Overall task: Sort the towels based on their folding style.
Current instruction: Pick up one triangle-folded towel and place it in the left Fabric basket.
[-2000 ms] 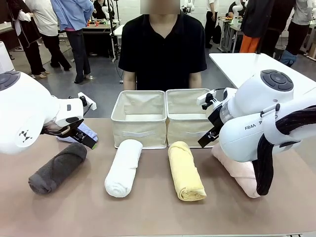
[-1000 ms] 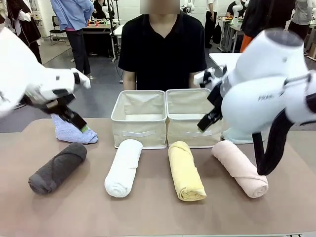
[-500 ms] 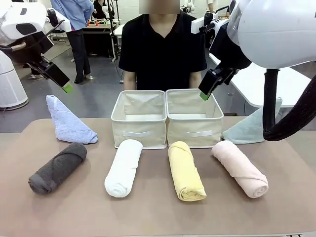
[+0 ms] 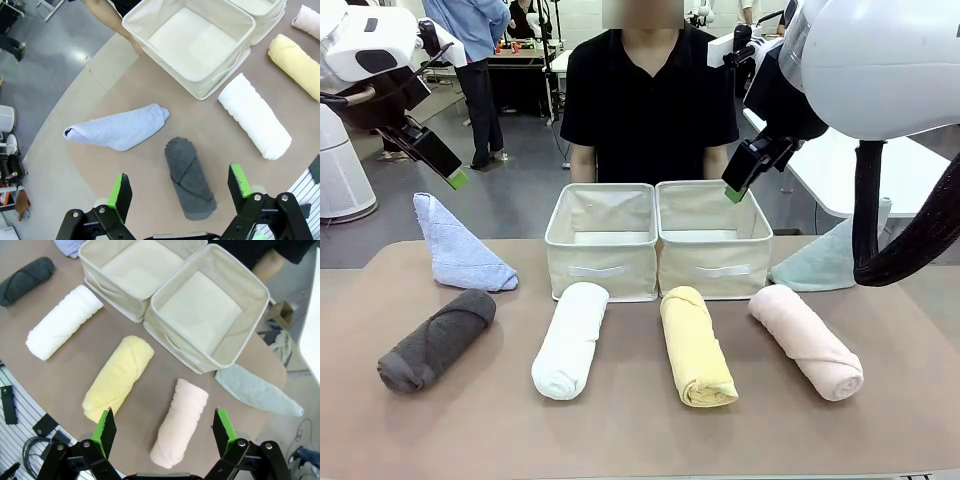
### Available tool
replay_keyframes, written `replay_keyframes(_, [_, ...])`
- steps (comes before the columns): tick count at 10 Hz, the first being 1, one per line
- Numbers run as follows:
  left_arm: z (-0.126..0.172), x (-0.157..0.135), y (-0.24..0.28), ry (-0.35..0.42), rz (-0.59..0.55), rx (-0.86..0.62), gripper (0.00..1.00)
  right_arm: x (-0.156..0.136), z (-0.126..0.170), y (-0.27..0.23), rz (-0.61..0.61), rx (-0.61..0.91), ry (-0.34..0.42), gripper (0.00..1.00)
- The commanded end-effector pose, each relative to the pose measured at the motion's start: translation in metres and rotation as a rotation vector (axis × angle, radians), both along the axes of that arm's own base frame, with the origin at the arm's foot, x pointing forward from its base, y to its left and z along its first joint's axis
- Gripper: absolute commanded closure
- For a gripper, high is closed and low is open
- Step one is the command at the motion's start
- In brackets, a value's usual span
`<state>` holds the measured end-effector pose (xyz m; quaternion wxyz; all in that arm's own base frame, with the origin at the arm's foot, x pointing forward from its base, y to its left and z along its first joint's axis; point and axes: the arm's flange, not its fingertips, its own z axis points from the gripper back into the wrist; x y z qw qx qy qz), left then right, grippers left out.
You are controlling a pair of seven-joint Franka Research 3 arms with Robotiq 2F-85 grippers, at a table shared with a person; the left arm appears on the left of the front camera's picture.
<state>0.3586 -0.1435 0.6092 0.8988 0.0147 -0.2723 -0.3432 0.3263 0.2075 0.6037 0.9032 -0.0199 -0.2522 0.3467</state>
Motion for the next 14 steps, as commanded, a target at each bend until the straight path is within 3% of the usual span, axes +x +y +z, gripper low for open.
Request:
replay_keyframes(1, [0.0,0.0,0.0,-0.001,0.0,0.0,0.0,0.0,0.0,0.0,0.0,0.0,0.0,0.0])
replay_keyframes(2, [-0.002,0.005,0.026,0.052,-0.136,-0.084,0.0,0.01,0.004,-0.028,0.081,0.106,0.088,0.0])
replay_keyframes(3, [-0.004,0.011,0.049,0.053,-0.207,-0.156,0.0,0.02,0.005,-0.057,0.101,0.212,0.144,0.0])
replay_keyframes(4, [-0.006,0.014,0.077,0.072,-0.298,-0.256,0.0,0.025,0.003,-0.09,0.208,0.323,0.219,0.0])
replay_keyframes(5, [-0.007,0.015,0.104,0.099,-0.354,-0.356,0.0,0.028,0.001,-0.119,0.285,0.414,0.24,0.0])
replay_keyframes(7, [-0.01,0.012,0.157,0.075,-0.419,-0.456,0.0,0.027,-0.004,-0.175,0.333,0.561,0.186,0.0])
replay_keyframes(10, [-0.024,0.006,0.224,0.065,-0.358,-0.501,0.0,0.016,-0.015,-0.245,0.328,0.683,0.104,0.0])
replay_keyframes(11, [-0.023,0.004,0.237,0.078,-0.333,-0.492,0.0,0.012,-0.019,-0.258,0.366,0.709,0.111,0.0])
replay_keyframes(14, [-0.019,-0.004,0.273,0.164,-0.432,-0.575,0.0,0.008,-0.029,-0.287,0.516,0.834,0.169,0.0])
